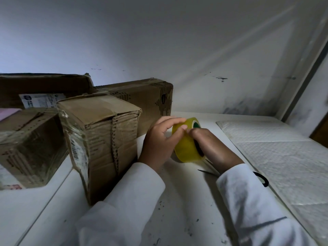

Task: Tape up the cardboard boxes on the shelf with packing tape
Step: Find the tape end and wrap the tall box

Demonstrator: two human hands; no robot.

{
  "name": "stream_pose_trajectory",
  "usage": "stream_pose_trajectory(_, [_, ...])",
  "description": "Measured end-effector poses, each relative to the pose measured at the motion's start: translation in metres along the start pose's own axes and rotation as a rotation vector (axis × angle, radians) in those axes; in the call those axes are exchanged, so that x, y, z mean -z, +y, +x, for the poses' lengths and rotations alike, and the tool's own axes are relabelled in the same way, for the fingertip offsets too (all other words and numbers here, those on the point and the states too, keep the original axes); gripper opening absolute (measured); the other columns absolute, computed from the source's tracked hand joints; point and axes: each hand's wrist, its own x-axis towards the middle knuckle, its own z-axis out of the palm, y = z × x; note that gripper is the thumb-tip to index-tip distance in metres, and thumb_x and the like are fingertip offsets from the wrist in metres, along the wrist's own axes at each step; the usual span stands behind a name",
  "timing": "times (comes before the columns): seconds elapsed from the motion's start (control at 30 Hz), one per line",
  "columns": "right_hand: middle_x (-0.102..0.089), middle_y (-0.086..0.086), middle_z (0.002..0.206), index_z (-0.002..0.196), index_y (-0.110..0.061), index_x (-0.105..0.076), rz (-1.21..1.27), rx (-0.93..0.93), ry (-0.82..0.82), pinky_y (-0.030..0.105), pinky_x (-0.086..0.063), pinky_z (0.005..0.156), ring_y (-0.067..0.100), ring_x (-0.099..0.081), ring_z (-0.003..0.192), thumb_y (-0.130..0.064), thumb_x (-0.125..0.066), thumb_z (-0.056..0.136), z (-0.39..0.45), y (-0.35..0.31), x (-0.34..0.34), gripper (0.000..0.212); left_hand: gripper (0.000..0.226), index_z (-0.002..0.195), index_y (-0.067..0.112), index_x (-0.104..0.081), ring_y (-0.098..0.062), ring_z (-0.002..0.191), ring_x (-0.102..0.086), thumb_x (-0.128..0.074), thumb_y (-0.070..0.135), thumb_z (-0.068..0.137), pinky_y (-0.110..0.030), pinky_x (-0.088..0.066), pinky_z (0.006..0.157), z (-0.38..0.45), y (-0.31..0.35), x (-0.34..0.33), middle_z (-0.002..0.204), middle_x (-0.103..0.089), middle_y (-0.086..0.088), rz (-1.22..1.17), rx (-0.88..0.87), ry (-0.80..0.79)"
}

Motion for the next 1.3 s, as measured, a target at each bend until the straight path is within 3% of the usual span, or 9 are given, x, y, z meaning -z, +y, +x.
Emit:
stream_pose_trajectory(0.1, [-0.063, -0.003, 0.078, 0.079, -0.022, -0.058, 0.042, -0.04, -0.041, 0.027, -0.047, 0.072, 0.012, -0.061, 0.077, -0.029, -0.039, 0.099, 0.0, -0.001, -0.004, 0.028, 0.035, 0.104, 0.033, -0.063, -0.007, 0.108, -0.056, -0.049, 0.051, 0.077, -0.025, -0.046, 0.093, 0.001, -0.001, 0.0, 0.109, -0.06, 0.013, -0.027, 0.017, -0.047])
stream_pose_trajectory(0.17, [-0.068, -0.004, 0.066, 0.079, -0.019, -0.061, 0.065, 0.004, -0.037, 0.016, -0.049, 0.056, 0.005, -0.065, 0.062, -0.034, -0.034, 0.101, -0.004, -0.004, -0.005, 0.038, 0.037, 0.11, 0.036, -0.06, -0.007, 0.114, -0.053, -0.047, 0.049, 0.078, -0.029, -0.044, 0.1, 0.001, 0.0, 0.0, 0.115, -0.058, 0.016, -0.032, 0.014, -0.103])
stream_pose_trajectory(0.3, [-0.056, 0.001, 0.052, 0.07, -0.002, -0.059, 0.051, 0.142, 0.073, 0.016, -0.041, 0.048, 0.009, -0.055, 0.046, -0.047, -0.039, 0.094, -0.008, -0.003, -0.003, 0.055, 0.047, 0.125, 0.024, -0.06, -0.008, 0.119, -0.05, -0.044, 0.042, 0.084, -0.027, -0.04, 0.101, -0.002, 0.002, 0.001, 0.125, -0.055, 0.015, 0.112, -0.122, -0.157])
stream_pose_trajectory(0.47, [-0.041, 0.01, 0.061, 0.071, 0.014, -0.054, 0.044, 0.248, 0.271, 0.026, -0.029, 0.053, 0.015, -0.037, 0.057, -0.042, -0.055, 0.09, 0.002, 0.006, 0.003, 0.059, 0.053, 0.125, 0.018, -0.062, -0.017, 0.112, -0.054, -0.052, 0.048, 0.083, -0.033, -0.046, 0.091, -0.004, 0.002, 0.003, 0.126, -0.06, 0.004, 0.305, -0.265, -0.083])
stream_pose_trajectory(0.6, [-0.034, 0.009, 0.057, 0.062, 0.005, -0.047, 0.085, 0.196, 0.383, 0.022, -0.027, 0.045, 0.014, -0.033, 0.051, -0.038, -0.052, 0.094, 0.005, 0.008, 0.006, 0.053, 0.067, 0.127, 0.019, -0.061, -0.017, 0.115, -0.052, -0.061, 0.058, 0.073, -0.029, -0.044, 0.091, -0.006, 0.0, 0.004, 0.13, -0.058, 0.002, 0.342, -0.332, -0.135])
stream_pose_trajectory(0.7, [-0.038, 0.006, 0.056, 0.063, -0.009, -0.051, 0.114, 0.126, 0.45, 0.017, -0.031, 0.043, 0.01, -0.038, 0.048, -0.039, -0.049, 0.095, 0.007, 0.009, 0.013, 0.044, 0.054, 0.113, 0.014, -0.068, -0.017, 0.1, -0.059, -0.066, 0.052, 0.073, -0.032, -0.052, 0.08, -0.005, 0.001, 0.004, 0.112, -0.064, -0.001, 0.291, -0.384, -0.058])
stream_pose_trajectory(0.87, [-0.043, 0.014, 0.066, 0.076, 0.006, -0.058, 0.122, 0.109, 0.377, 0.017, -0.036, 0.045, 0.016, -0.044, 0.057, -0.038, -0.047, 0.095, 0.005, 0.009, 0.018, 0.049, 0.049, 0.096, 0.015, -0.065, -0.005, 0.078, -0.05, -0.069, 0.055, 0.067, -0.021, -0.048, 0.061, -0.006, 0.003, 0.006, 0.095, -0.056, 0.01, 0.239, -0.349, -0.031])
stream_pose_trajectory(1.1, [-0.044, 0.015, 0.069, 0.079, 0.005, -0.057, 0.117, 0.118, 0.319, 0.027, -0.037, 0.059, 0.02, -0.045, 0.061, -0.047, -0.052, 0.09, 0.006, 0.01, 0.02, 0.054, 0.04, 0.081, 0.021, -0.055, 0.004, 0.071, -0.042, -0.065, 0.058, 0.068, -0.013, -0.035, 0.057, -0.006, 0.007, 0.008, 0.08, -0.04, 0.028, 0.235, -0.313, -0.054])
stream_pose_trajectory(1.3, [-0.041, 0.013, 0.063, 0.069, -0.009, -0.051, 0.224, 0.056, 0.27, 0.022, -0.041, 0.05, 0.018, -0.047, 0.052, -0.044, -0.05, 0.091, 0.004, 0.01, 0.02, 0.041, 0.052, 0.101, 0.023, -0.059, 0.0, 0.083, -0.046, -0.058, 0.064, 0.069, -0.015, -0.041, 0.067, -0.007, 0.005, 0.004, 0.098, -0.049, 0.017, 0.187, -0.242, -0.072])
